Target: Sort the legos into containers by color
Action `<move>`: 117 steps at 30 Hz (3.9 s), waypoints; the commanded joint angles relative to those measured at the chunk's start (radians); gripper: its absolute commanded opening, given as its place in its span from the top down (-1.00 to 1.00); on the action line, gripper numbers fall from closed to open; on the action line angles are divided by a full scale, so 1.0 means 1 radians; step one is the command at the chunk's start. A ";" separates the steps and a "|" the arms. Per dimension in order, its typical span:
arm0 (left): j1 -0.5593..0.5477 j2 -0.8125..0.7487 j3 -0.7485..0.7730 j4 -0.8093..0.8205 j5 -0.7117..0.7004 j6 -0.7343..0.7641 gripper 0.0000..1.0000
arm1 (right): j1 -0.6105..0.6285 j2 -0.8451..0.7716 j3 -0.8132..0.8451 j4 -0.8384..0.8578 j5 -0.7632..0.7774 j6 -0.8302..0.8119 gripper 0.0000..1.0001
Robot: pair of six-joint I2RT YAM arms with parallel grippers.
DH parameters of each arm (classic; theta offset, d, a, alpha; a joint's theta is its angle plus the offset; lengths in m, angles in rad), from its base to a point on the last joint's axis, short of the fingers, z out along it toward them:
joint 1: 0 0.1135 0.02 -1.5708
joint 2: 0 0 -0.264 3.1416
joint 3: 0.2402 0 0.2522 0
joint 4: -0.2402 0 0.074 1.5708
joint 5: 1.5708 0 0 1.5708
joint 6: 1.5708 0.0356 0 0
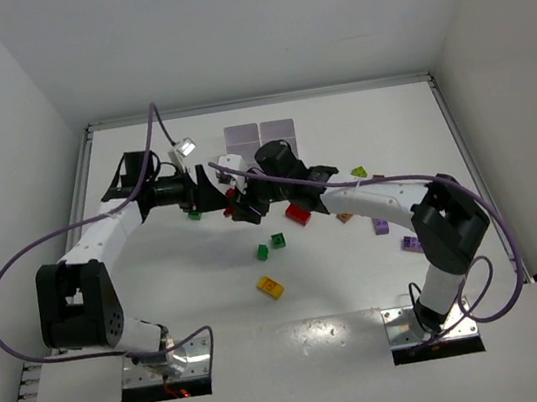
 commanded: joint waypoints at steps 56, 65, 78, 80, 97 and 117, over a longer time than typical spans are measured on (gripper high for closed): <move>0.112 -0.115 -0.054 0.023 0.000 0.087 0.84 | -0.162 -0.018 -0.072 -0.591 -0.161 -0.295 0.27; 0.112 -0.105 -0.054 0.023 -0.009 0.097 0.84 | -0.118 0.099 0.070 -0.558 -0.261 -0.266 0.41; 0.112 -0.128 -0.054 0.023 -0.052 0.106 0.84 | -0.334 0.083 0.088 -0.412 -0.016 -0.013 0.71; 0.112 -0.128 -0.054 0.023 -0.052 0.106 0.84 | -0.404 0.083 0.078 -0.448 0.006 -0.042 0.71; 0.103 -0.073 0.002 0.023 -0.072 0.106 0.82 | -0.559 0.343 0.245 -0.418 0.142 -0.057 0.18; 0.103 -0.073 -0.008 0.014 -0.094 0.135 0.82 | -0.451 0.030 0.048 -0.455 -0.313 -0.142 -0.62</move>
